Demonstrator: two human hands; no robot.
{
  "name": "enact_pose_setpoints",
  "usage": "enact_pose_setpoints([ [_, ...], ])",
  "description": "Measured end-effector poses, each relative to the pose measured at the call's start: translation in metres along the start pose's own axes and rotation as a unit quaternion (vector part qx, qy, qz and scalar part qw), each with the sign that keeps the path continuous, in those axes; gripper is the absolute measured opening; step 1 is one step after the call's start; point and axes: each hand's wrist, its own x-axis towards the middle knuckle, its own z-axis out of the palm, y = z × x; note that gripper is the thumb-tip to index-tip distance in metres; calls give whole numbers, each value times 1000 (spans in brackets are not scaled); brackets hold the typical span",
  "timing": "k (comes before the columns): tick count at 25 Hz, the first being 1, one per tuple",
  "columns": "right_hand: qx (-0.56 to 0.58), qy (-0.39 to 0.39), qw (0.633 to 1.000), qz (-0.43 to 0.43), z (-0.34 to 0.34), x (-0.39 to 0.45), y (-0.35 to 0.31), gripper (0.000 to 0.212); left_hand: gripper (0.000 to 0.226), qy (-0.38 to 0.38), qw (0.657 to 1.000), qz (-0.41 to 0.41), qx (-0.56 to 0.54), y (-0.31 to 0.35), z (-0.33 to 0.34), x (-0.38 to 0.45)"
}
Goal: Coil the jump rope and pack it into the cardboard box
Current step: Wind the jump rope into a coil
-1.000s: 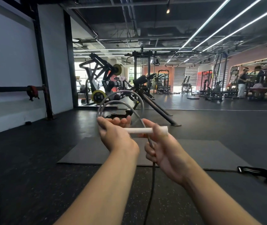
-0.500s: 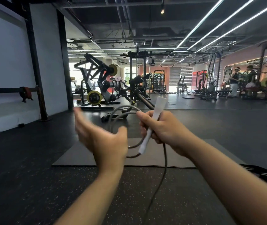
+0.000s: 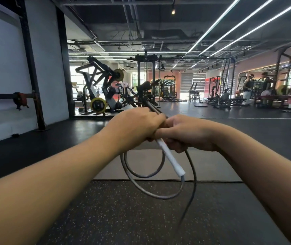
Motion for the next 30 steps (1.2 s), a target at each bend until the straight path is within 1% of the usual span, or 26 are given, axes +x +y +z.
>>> enact_pose_setpoints([
  [1,1,-7,1000,10,-1,-1,1,35,5,-41,998,-49,-4,-4,1,-3],
  [3,-21,6,999,31,-6,-4,7,57,15,-96,985,-141,7,-11,3,-12],
  [4,-19,10,999,50,-11,-6,13,66,16,-102,978,-182,18,-15,8,-17],
  [6,42,-4,995,95,-22,-9,32,78,14,-90,956,-278,32,-19,14,-27],
  [7,102,-17,989,109,-26,-12,43,79,17,-76,933,-351,8,-20,18,-32],
  [8,171,-30,979,110,-26,-14,54,77,23,-61,897,-436,-47,-25,26,-36],
  [9,235,-35,966,97,-23,-15,63,74,30,-40,846,-518,-123,-28,32,-40],
  [10,292,-33,953,73,-16,-15,70,70,36,-15,781,-592,-198,-30,39,-41],
  [11,339,-25,939,42,-6,-13,72,67,41,16,718,-646,-259,-29,45,-42],
  [12,376,-7,926,10,8,-8,71,67,45,46,671,-677,-300,-22,52,-42],
  [13,393,23,919,-16,24,-2,66,73,47,67,642,-691,-325,-10,58,-40],
  [15,347,106,930,-58,55,13,52,86,46,97,598,-706,-366,21,62,-30],
  [16,294,147,942,-76,69,20,44,84,41,127,540,-718,-421,36,61,-23],
  [18,197,207,953,-97,88,30,35,65,29,182,373,-723,-552,52,62,-13],
  [19,170,232,953,-96,90,33,32,51,26,178,325,-719,-588,55,63,-12],
  [20,151,254,951,-94,88,35,30,32,26,147,334,-715,-597,55,66,-13],
  [21,146,256,951,-90,83,36,30,13,26,108,368,-707,-594,57,69,-14],
  [22,150,247,953,-87,77,37,32,14,29,75,403,-697,-588,61,70,-17],
  [23,156,236,956,-77,71,36,34,24,33,48,430,-683,-589,64,68,-23],
  [24,150,227,959,-72,64,36,35,29,36,25,435,-672,-599,66,63,-28],
  [25,130,219,964,-72,58,35,35,30,42,5,425,-665,-614,67,58,-34],
  [26,103,207,970,-78,51,34,35,30,53,-11,401,-659,-636,66,50,-40],
  [27,85,188,975,-77,45,31,33,29,69,-12,370,-657,-657,63,45,-45],
  [28,73,166,981,-69,40,30,32,29,91,2,361,-659,-660,59,38,-49],
  [29,57,147,986,-60,35,29,29,29,114,31,410,-667,-621,55,32,-52],
  [30,27,132,990,-50,32,28,26,29,132,67,516,-657,-546,50,24,-53],
])
